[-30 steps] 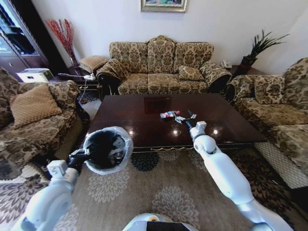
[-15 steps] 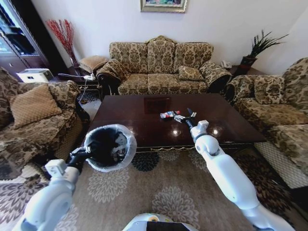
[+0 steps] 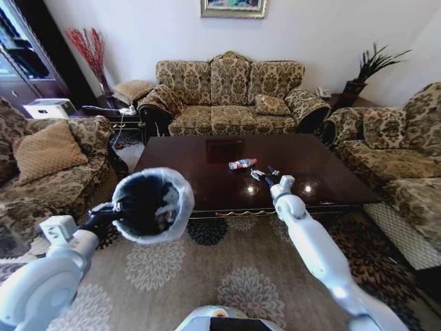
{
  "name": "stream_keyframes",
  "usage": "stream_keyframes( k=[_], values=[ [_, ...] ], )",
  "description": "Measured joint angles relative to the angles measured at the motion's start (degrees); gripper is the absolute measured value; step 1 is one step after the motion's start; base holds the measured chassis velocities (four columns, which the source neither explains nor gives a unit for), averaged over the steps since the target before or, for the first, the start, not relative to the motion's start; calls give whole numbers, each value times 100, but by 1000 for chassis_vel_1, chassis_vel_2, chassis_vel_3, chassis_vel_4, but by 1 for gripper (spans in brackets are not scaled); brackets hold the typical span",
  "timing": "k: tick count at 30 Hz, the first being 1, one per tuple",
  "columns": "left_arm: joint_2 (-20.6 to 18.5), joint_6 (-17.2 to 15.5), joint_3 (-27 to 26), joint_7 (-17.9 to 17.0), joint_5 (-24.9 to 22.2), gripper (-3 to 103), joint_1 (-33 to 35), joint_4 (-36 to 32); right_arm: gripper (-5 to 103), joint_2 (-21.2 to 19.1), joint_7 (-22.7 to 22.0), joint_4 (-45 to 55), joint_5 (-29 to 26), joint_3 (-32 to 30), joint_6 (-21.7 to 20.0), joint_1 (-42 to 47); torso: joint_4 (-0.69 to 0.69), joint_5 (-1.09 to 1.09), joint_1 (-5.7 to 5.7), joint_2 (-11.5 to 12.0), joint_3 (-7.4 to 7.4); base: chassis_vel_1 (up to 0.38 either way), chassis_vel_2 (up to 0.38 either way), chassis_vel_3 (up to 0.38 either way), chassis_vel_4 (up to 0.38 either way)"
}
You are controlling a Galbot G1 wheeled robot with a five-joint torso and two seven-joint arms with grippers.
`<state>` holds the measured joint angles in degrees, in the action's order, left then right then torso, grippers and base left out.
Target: Move to the front of the table and place the trash on the table into the trash bin.
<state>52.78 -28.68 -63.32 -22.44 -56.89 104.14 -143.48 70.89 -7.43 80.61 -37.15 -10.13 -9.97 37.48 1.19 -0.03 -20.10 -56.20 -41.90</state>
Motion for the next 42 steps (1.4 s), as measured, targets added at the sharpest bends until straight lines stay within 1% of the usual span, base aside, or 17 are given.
stream_keyframes(
  k=[4, 6, 8, 9, 10, 11, 14, 16, 19, 26, 33, 34, 35, 36, 39, 40, 42],
  values=[
    [-28, 42, -19, 6, 8, 0, 20, 5, 100, 127, 0, -159, -27, 6, 39, -27, 0, 4, 2, 0, 0, 0, 0, 0, 0],
    [-42, 51, -24, 5, 6, 0, 19, 9, 100, 133, 0, -224, -77, -5, 89, -46, -1, 2, 2, 0, 0, 0, 0, 0, 0],
    [-33, 66, 9, 8, 5, 0, 6, 10, 100, 130, 0, -340, -91, -13, 409, -60, -1, 2, 1, 0, 0, 0, 0, 0, 0],
    [-33, 66, 9, 8, 5, 0, 6, 10, 100, 130, 0, -340, -91, -13, 409, -60, -1, 2, 1, 0, 0, 0, 0, 0, 0],
    [-14, 69, 52, 12, 5, 0, -5, 11, 100, 110, 0, -387, -29, -13, 584, -48, -1, 3, 0, 0, 0, 0, 0, 0, 0],
    [0, 69, 88, 19, 5, 0, -15, 13, 100, 82, 1, -389, -28, -14, 638, -29, -1, 3, 1, 0, 0, 0, 0, 0, 0],
    [14, 68, 145, 23, 10, 0, -47, 28, 100, -10, 1, -297, -181, -48, 600, 46, -2, 4, 1, 0, 0, 0, 0, 0, 0],
    [19, 69, 185, 29, 10, 0, -82, 31, 100, -58, 1, -283, -132, -51, 655, 84, -3, 1, 2, 0, 1, 0, 0, 0, 0],
    [33, 71, 211, 35, 11, 0, -93, 31, 100, -62, 1, -289, -83, -34, 660, 91, -2, 4, 1, 0, 1, 0, 0, 0, 0],
    [64, 87, 254, 45, 28, 0, -86, 31, 100, -42, 1, -274, -129, 0, 638, 91, -1, 3, 2, 0, 1, -26, 20, 29, -18],
    [52, 98, 254, 48, 28, 0, -95, 31, 100, -47, 1, -273, -186, 3, 634, 104, 0, 2, 4, -1, 2, -138, 148, 139, -145],
    [64, 100, 257, 48, 28, 0, -96, 30, 100, -35, 1, -285, -289, -7, 650, 107, 0, 2, 3, -1, 2, -206, 226, 234, -228],
    [86, 101, 259, 50, 29, 0, -91, 30, 100, 9, 1, -326, -552, -33, 723, 105, -1, 2, 2, 0, 1, -260, 232, 237, -275],
    [86, 101, 259, 50, 29, 0, -91, 30, 100, 9, 1, -326, -552, -33, 723, 105, -1, 2, 2, 0, 1, -260, 232, 237, -275],
    [104, 108, 228, 53, 32, 0, -48, 29, 100, 141, 1, -478, -1158, -114, 807, 78, -1, 5, -2, 0, -1, -293, 264, 262, -297],
    [104, 108, 228, 53, 32, 0, -48, 29, 100, 141, 1, -478, -1158, -114, 807, 78, -1, 5, -2, 0, -1, -309, 264, 272, -308],
    [103, 121, 185, 52, 34, 0, -21, 28, 100, 220, 0, -523, -1773, -178, 780, 75, -2, -2, -1, 0, 0, -285, 287, 293, -275]
  ],
)
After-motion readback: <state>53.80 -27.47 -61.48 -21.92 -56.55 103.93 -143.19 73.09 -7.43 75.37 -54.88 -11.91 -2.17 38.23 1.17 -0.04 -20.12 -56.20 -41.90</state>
